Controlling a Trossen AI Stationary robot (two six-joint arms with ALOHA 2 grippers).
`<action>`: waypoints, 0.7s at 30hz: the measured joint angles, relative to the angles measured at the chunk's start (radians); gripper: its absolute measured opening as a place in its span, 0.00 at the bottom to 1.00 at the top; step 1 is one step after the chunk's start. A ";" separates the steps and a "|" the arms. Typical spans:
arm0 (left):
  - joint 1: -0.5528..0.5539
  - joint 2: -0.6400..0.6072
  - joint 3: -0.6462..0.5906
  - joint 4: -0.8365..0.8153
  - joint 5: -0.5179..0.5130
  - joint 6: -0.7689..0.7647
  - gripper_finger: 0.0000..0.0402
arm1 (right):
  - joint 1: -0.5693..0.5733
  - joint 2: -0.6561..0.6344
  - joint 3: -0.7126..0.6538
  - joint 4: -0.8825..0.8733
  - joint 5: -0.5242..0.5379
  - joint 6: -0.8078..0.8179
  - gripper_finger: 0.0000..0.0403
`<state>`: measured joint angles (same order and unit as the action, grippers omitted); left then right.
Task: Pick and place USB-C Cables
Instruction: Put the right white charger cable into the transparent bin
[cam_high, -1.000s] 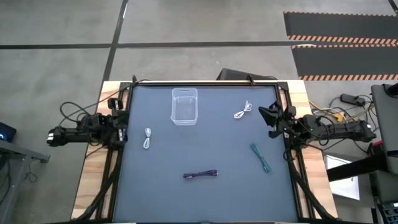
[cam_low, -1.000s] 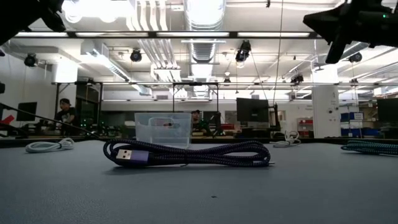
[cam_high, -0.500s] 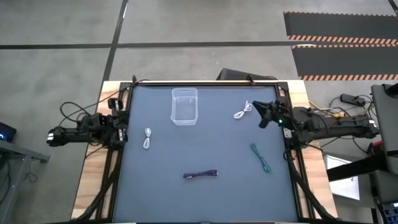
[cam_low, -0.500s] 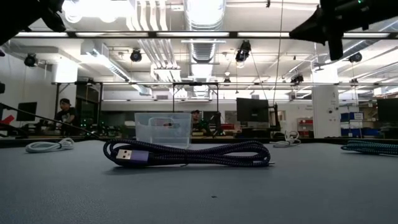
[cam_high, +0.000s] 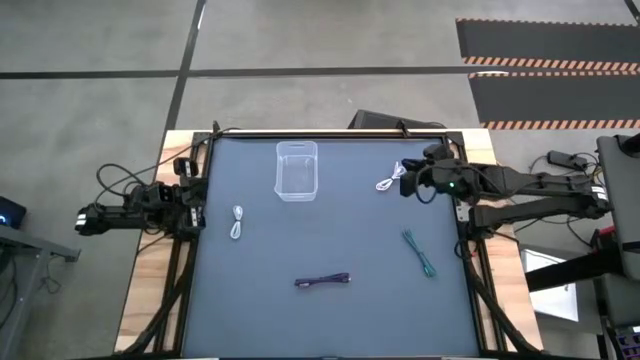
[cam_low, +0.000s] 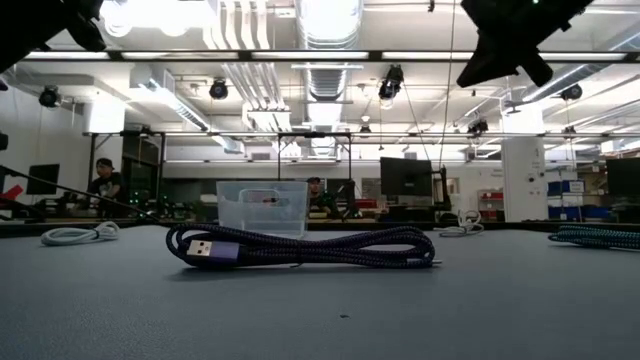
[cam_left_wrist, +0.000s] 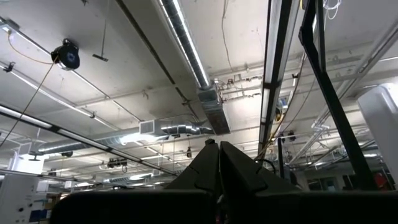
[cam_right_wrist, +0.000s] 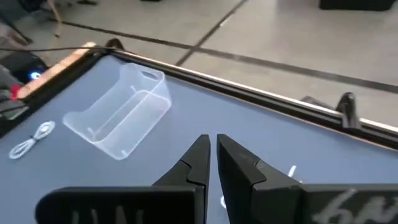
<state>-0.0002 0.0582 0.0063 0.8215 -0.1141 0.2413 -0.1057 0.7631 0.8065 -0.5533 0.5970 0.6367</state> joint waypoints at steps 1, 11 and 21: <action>0.000 0.000 0.000 0.000 0.000 0.000 0.00 | -0.011 0.018 0.015 -0.023 -0.004 -0.003 0.06; 0.000 0.000 0.000 0.000 0.000 0.000 0.00 | -0.163 0.195 0.139 -0.154 -0.136 -0.178 0.06; 0.000 0.000 0.000 0.000 0.000 0.001 0.00 | -0.356 0.350 0.205 -0.153 -0.337 -0.469 0.06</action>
<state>-0.0002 0.0582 0.0063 0.8219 -0.1139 0.2424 -0.4613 1.1131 1.0112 -0.7061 0.2602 0.1677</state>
